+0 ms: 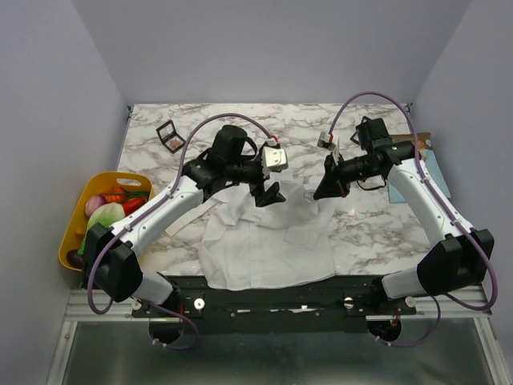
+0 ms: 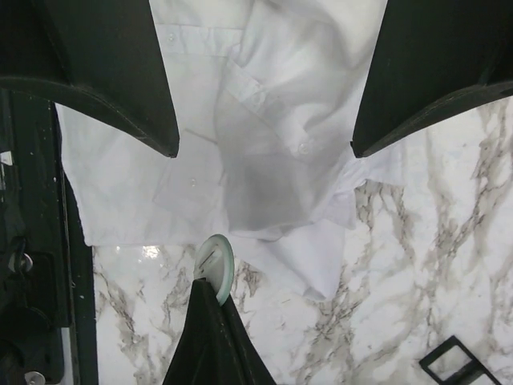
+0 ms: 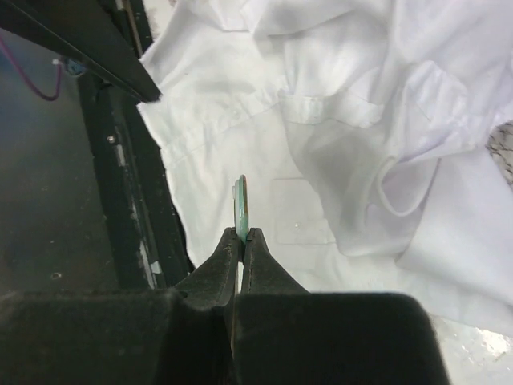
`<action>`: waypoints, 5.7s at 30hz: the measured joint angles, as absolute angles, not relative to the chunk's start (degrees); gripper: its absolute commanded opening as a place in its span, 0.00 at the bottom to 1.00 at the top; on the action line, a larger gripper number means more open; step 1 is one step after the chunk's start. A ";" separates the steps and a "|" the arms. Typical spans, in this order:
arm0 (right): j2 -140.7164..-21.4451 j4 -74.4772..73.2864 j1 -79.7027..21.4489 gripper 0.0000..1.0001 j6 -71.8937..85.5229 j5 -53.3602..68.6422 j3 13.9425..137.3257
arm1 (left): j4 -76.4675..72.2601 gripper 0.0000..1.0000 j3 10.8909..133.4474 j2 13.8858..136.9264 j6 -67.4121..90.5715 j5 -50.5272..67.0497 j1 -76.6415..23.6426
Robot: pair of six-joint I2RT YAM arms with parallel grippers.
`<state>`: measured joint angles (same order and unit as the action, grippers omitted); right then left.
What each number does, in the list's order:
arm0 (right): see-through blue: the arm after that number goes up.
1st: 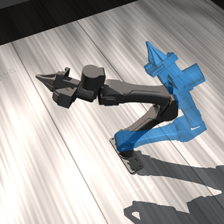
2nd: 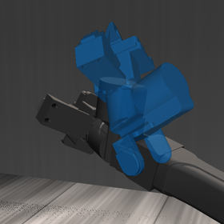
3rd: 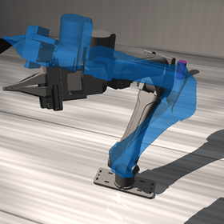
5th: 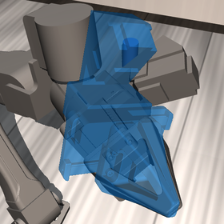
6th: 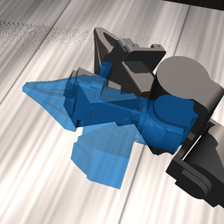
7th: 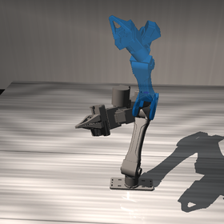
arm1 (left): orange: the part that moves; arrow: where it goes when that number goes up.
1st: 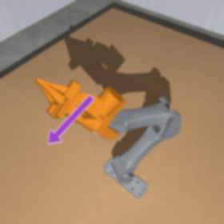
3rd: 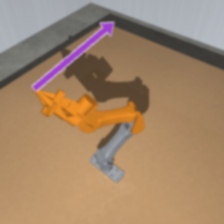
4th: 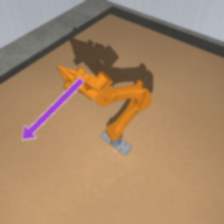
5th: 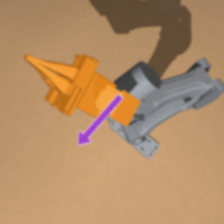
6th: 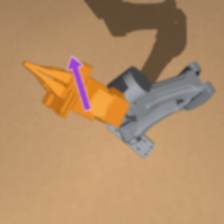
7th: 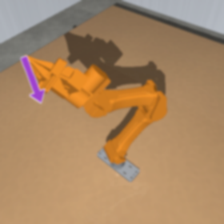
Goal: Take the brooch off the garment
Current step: Place the brooch in the brooch box.
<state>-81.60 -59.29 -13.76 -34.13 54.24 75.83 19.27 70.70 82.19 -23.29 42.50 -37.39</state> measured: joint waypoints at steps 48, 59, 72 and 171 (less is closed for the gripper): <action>-115.26 -24.88 -6.81 0.01 -28.97 -20.62 96.62 | 29.67 0.99 55.22 53.25 -16.21 17.17 -21.80; -124.68 -24.80 -4.36 0.01 -30.57 -22.17 102.76 | 31.83 0.99 55.94 53.01 -16.71 14.94 -19.92; -132.62 -22.39 -4.10 0.01 -34.33 -22.48 111.77 | 34.57 0.99 54.81 46.22 -19.68 15.77 -16.86; -139.06 -23.29 -2.92 0.51 -34.96 -18.00 114.91 | 32.21 0.99 48.90 46.17 -16.21 31.31 -6.79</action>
